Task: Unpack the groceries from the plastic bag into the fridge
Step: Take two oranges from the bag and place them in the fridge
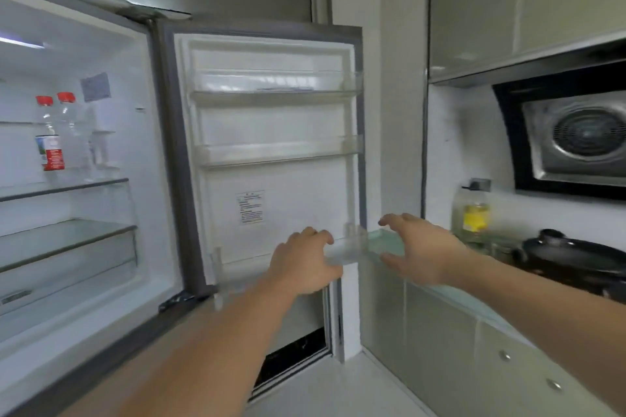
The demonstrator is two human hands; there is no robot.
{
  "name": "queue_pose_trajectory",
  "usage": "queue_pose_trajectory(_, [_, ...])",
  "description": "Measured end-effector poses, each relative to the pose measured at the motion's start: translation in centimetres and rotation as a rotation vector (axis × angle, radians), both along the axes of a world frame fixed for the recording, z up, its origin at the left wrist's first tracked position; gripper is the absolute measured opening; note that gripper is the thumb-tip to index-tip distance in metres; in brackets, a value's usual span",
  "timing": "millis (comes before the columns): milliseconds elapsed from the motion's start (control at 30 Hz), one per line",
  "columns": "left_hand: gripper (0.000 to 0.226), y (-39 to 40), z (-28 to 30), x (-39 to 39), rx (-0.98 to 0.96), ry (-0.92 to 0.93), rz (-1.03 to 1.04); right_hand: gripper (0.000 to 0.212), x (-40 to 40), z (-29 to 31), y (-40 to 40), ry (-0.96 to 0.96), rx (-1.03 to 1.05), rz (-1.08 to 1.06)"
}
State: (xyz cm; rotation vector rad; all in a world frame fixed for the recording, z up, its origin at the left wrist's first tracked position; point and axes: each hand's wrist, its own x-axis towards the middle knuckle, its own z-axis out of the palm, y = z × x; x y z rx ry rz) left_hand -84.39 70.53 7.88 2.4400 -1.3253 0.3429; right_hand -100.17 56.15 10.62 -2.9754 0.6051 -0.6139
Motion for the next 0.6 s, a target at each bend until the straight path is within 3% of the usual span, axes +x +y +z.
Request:
queue_pose_trajectory(300, [0.054,-17.4,-2.0,-14.7,0.087,-0.031,-0.426,0.063,-21.3,-5.6,-11.1,0.011,0.147,-0.519])
queue_pose_trajectory(600, [0.051,-32.1,-3.7,-29.0,0.128,-0.087,-0.953,0.071,-37.3,-7.1,-13.8,0.000,0.157,-1.070])
